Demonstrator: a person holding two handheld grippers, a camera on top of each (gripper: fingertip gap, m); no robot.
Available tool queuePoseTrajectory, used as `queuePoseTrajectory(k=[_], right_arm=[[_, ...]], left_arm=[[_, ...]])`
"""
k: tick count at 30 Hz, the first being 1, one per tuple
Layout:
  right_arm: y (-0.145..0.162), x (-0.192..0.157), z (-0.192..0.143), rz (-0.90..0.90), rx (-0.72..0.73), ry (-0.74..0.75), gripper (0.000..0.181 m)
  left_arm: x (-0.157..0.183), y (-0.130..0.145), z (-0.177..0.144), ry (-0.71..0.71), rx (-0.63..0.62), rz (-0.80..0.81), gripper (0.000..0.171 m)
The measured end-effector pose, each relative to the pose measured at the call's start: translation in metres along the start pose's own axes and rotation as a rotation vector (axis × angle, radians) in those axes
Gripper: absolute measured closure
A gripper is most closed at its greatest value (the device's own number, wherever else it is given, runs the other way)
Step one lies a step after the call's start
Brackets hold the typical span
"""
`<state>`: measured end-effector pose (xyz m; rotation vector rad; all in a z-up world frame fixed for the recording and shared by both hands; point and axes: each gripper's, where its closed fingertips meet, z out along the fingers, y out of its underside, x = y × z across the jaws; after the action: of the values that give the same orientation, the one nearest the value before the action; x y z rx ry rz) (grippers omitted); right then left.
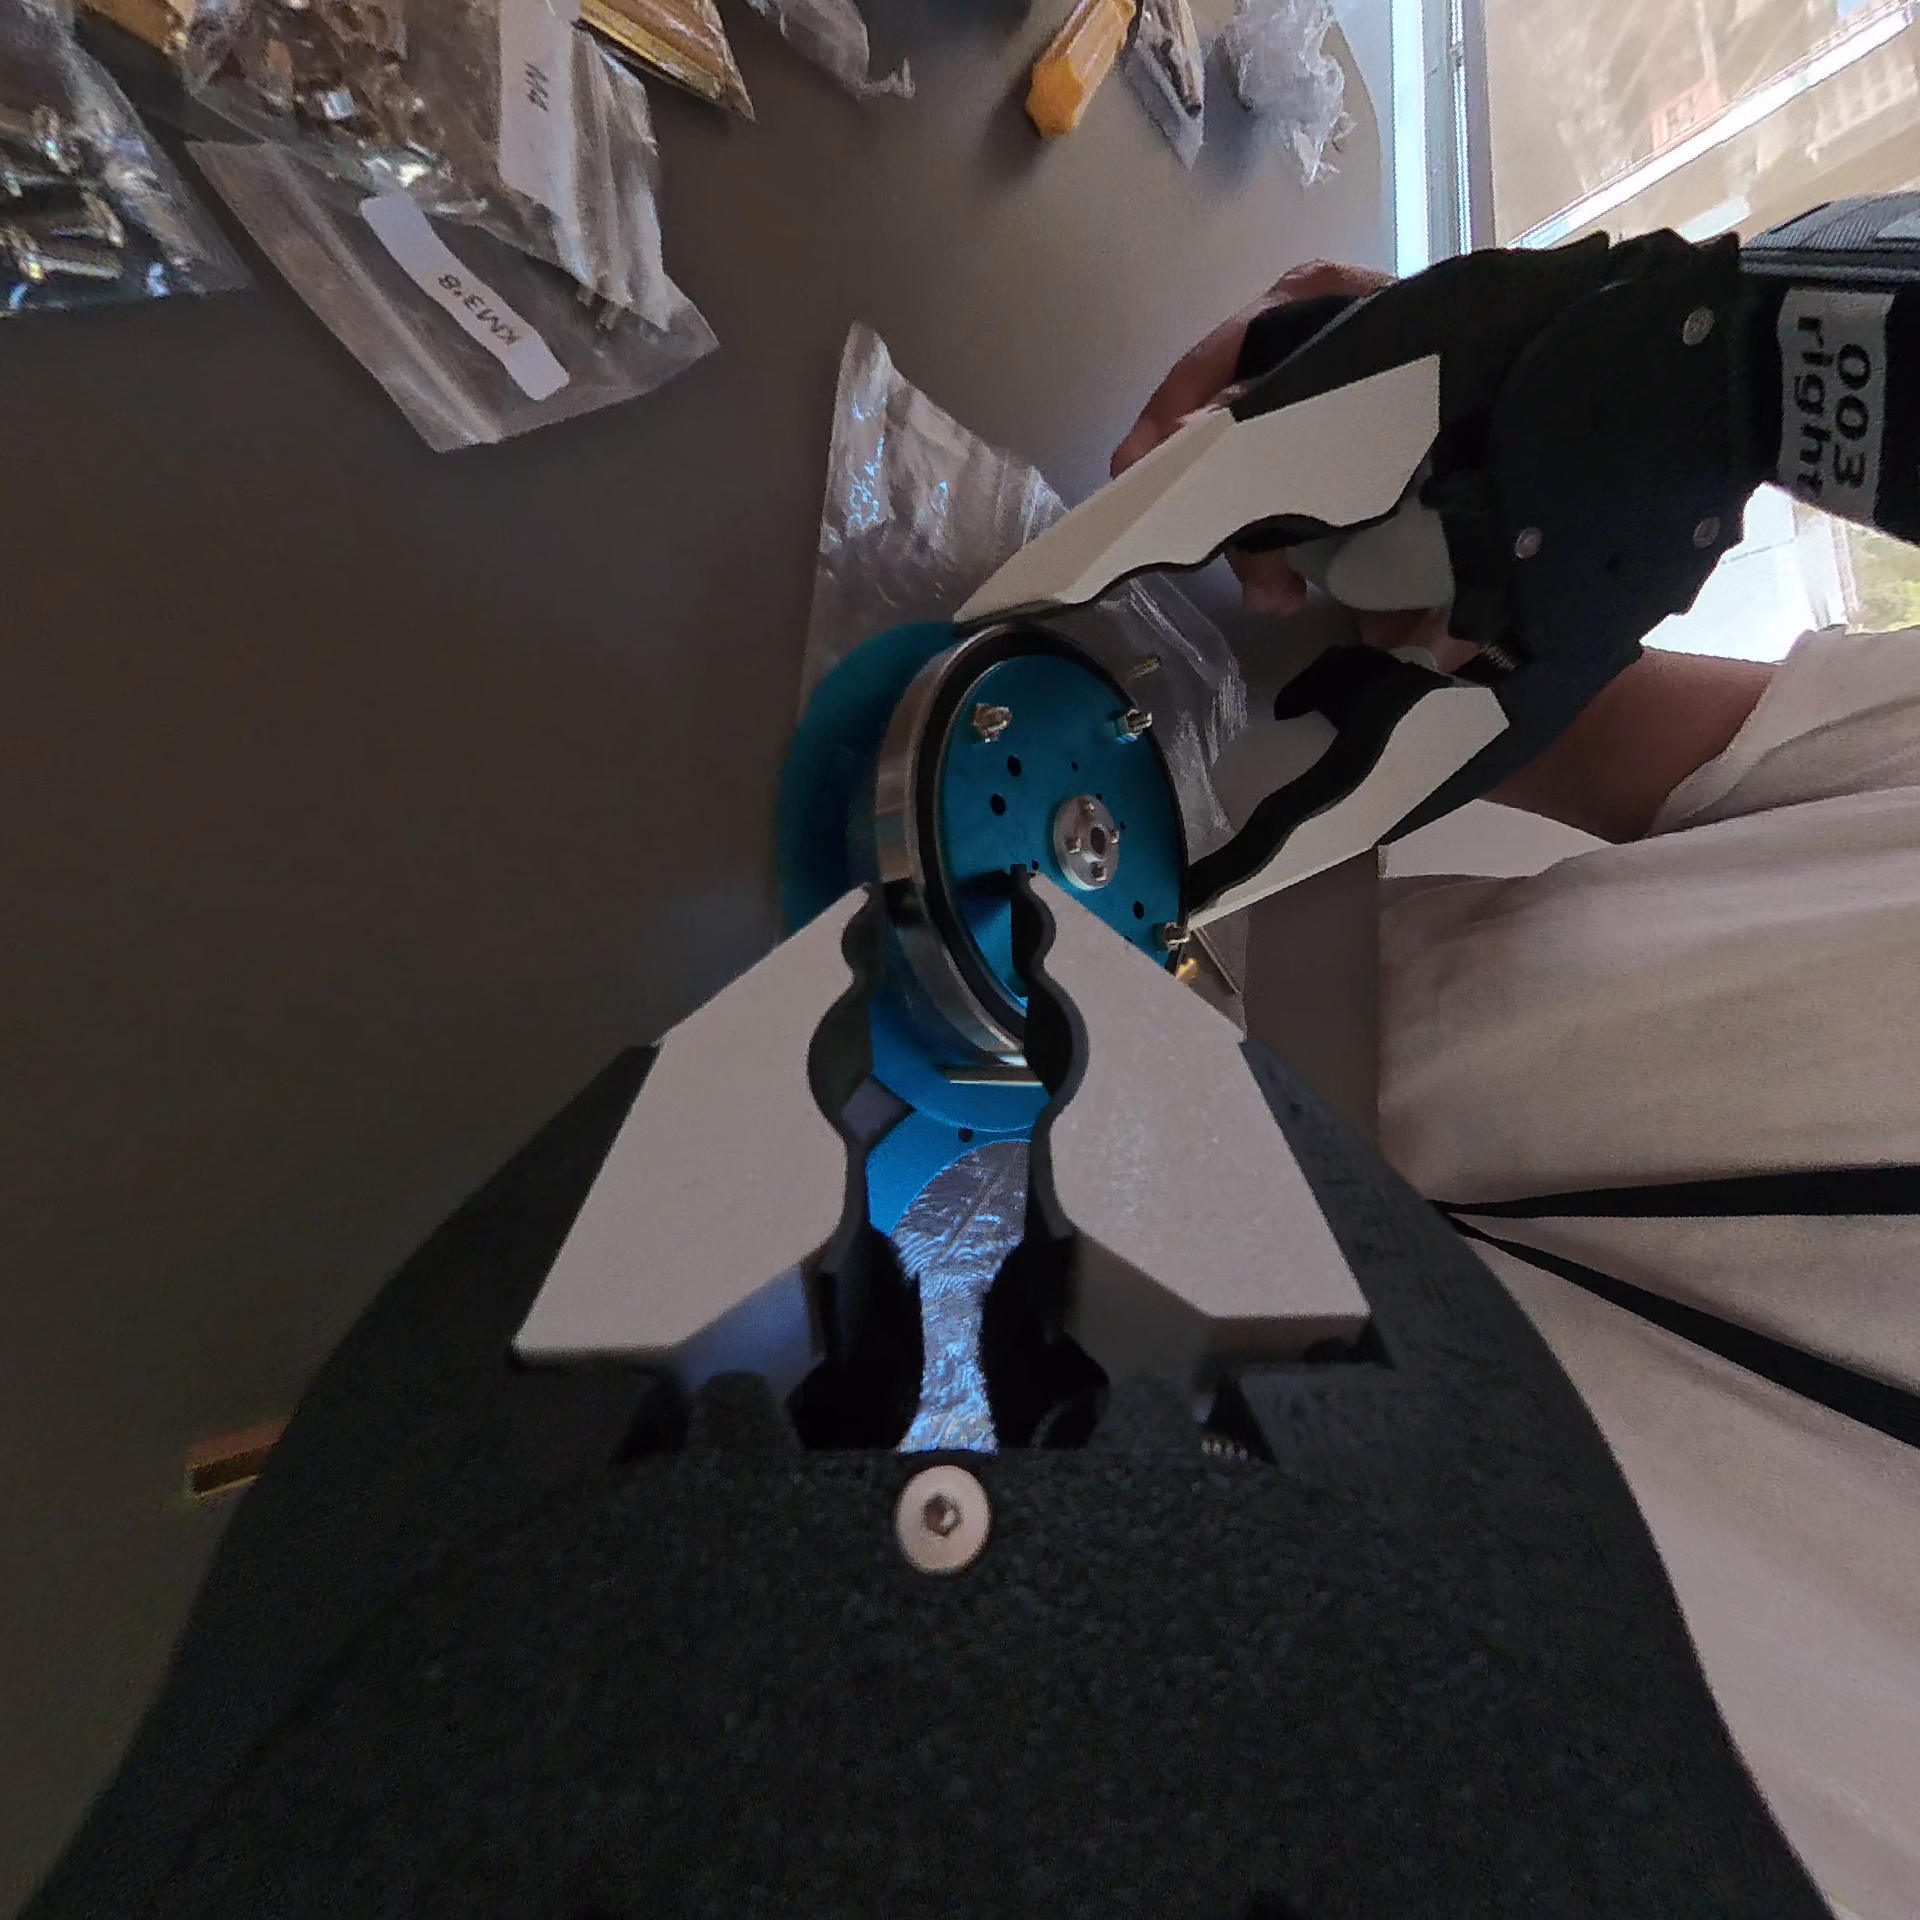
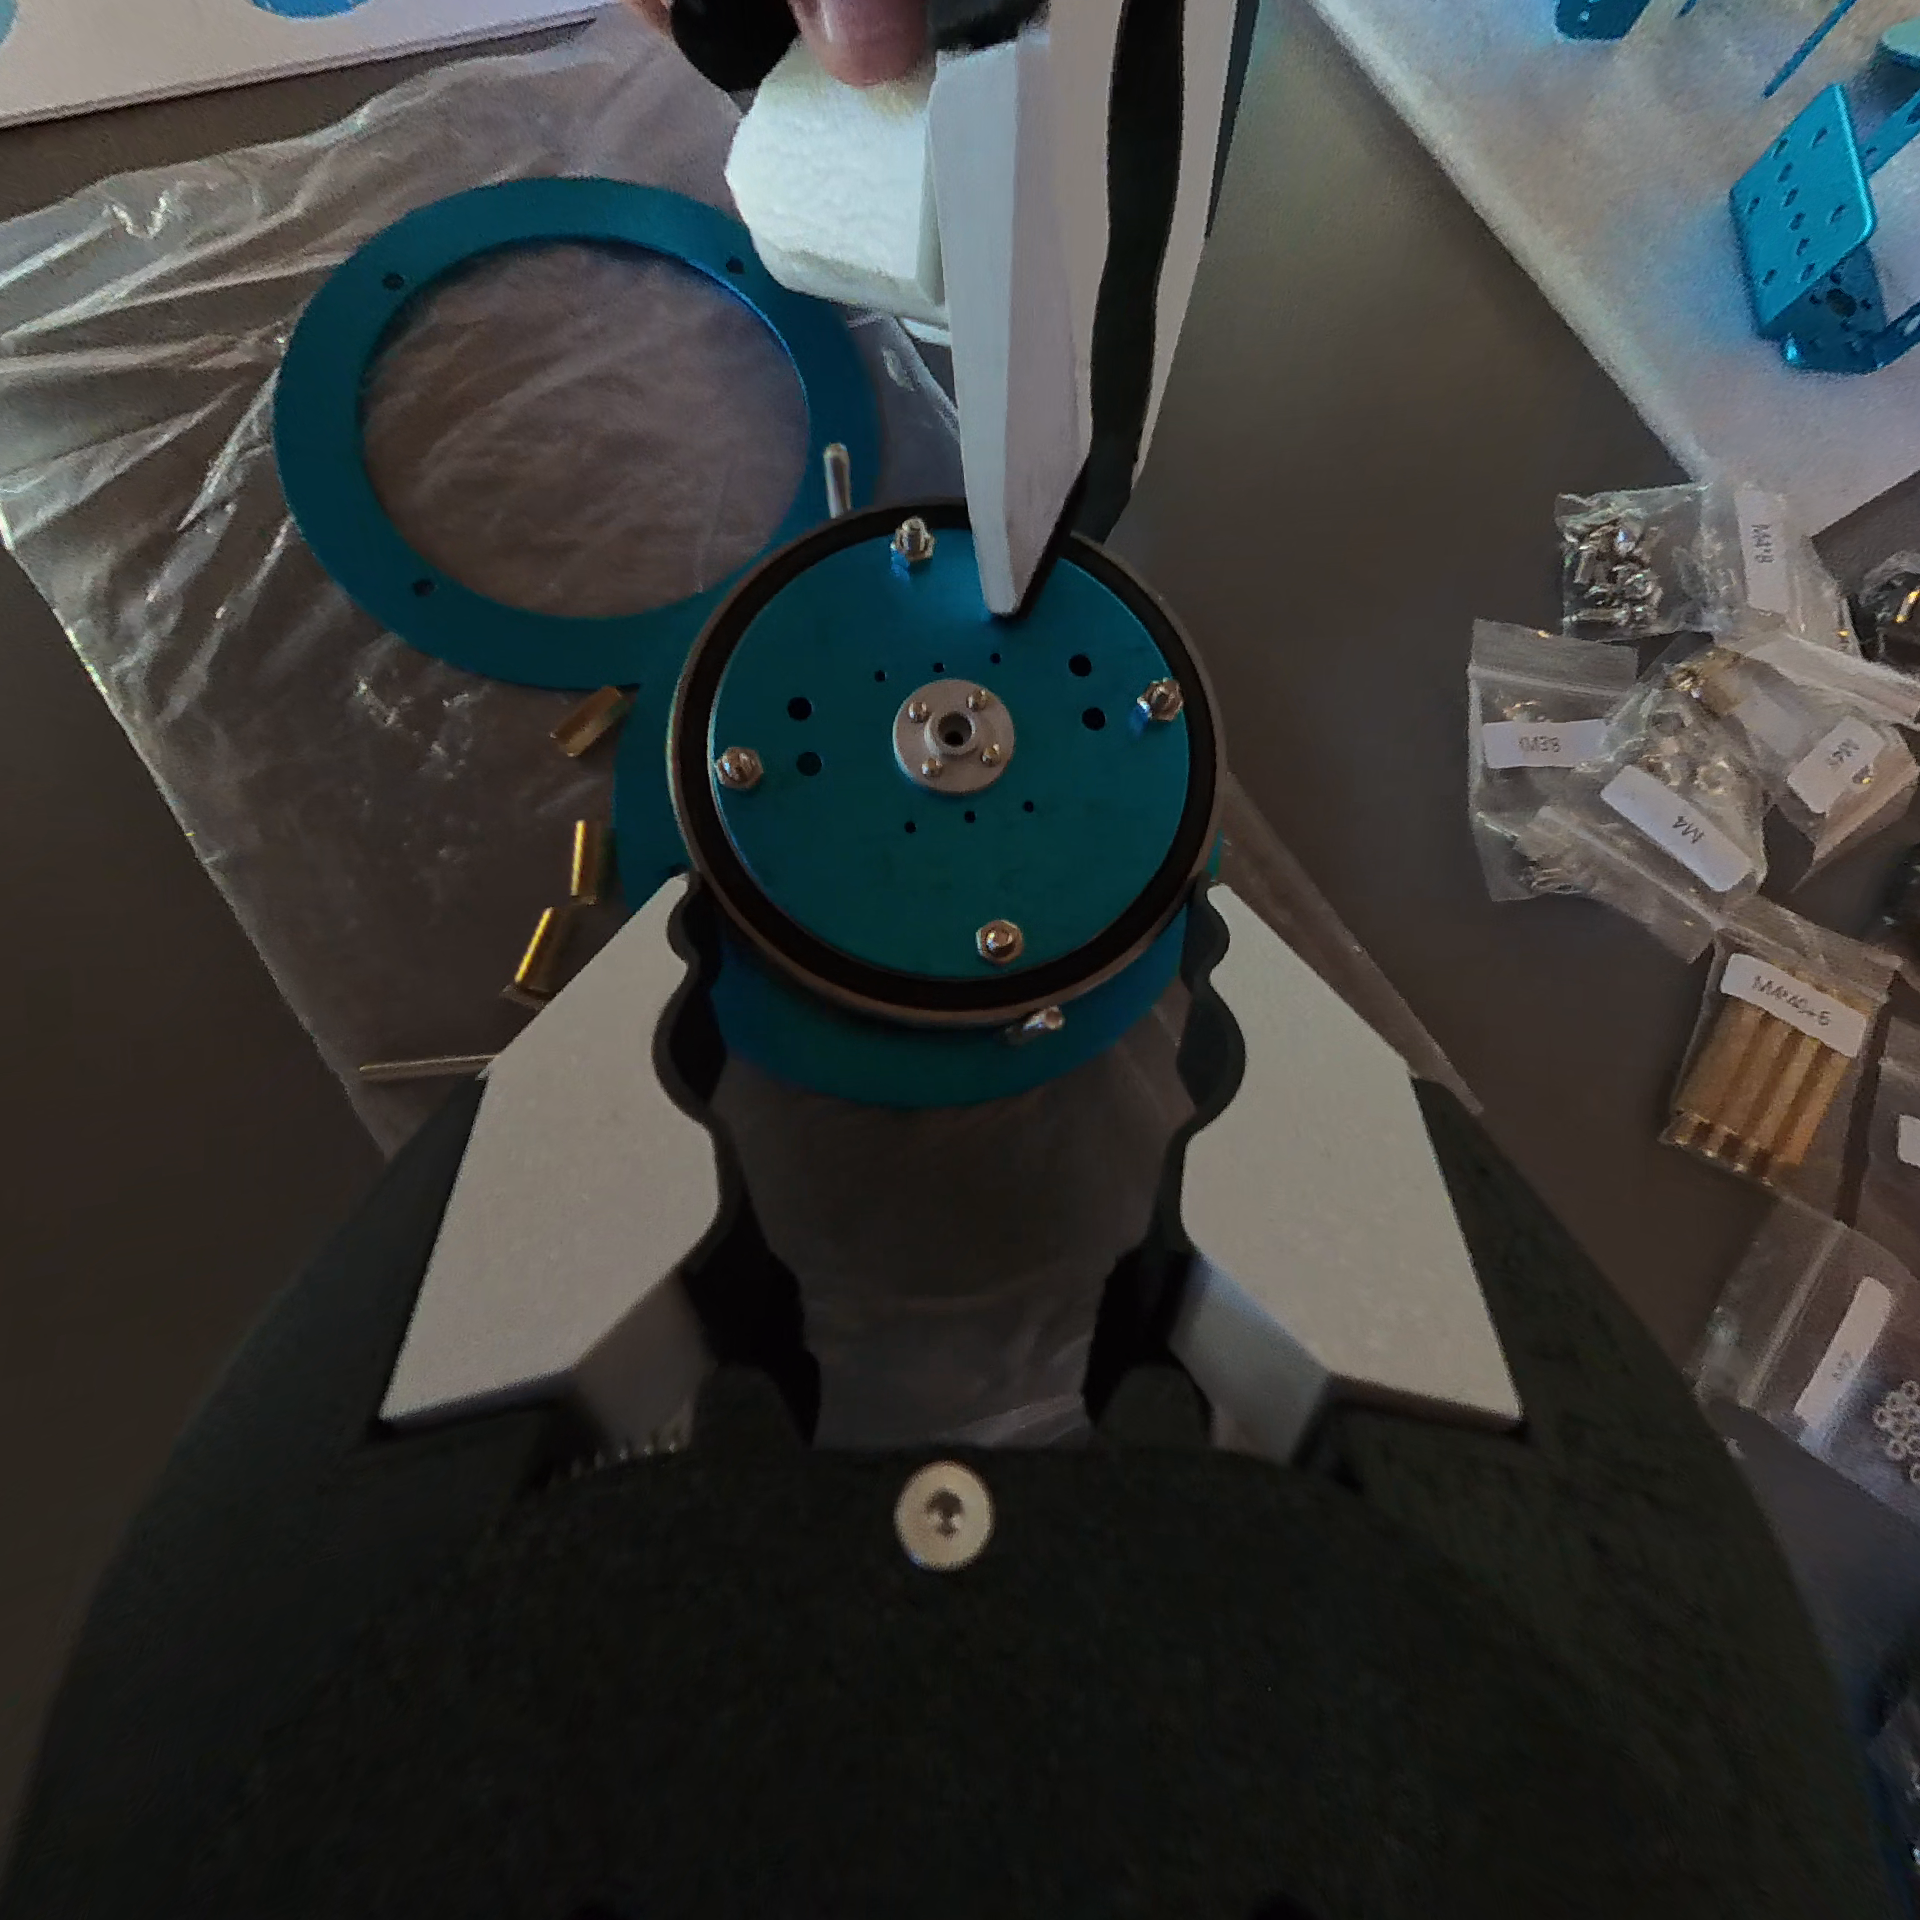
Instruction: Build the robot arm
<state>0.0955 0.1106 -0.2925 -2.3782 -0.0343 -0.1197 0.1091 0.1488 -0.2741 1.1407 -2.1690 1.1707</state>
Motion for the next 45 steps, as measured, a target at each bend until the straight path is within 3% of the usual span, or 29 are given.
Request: queuePoseTrajectory(k=[19,37,41,45], right_arm=[[0.002,-0.005,-0.002,0.048,0.049,-0.120,0.094],[0.002,-0.005,-0.001,0.052,0.061,-0.134,0.093],[0.000,-0.006,-0.007,0.064,0.094,-0.141,0.091],[-0.003,0.002,-0.028,0.074,0.158,-0.067,0.093]], left_arm=[[0.000,0.004,0.004,0.027,-0.006,-0.014,0.149],[-0.002,0.000,-0.004,0.017,0.037,-0.020,0.151],[-0.006,-0.009,-0.024,-0.032,0.110,0.008,0.144],[0.000,0.004,-0.073,-0.150,0.227,0.111,0.136]])
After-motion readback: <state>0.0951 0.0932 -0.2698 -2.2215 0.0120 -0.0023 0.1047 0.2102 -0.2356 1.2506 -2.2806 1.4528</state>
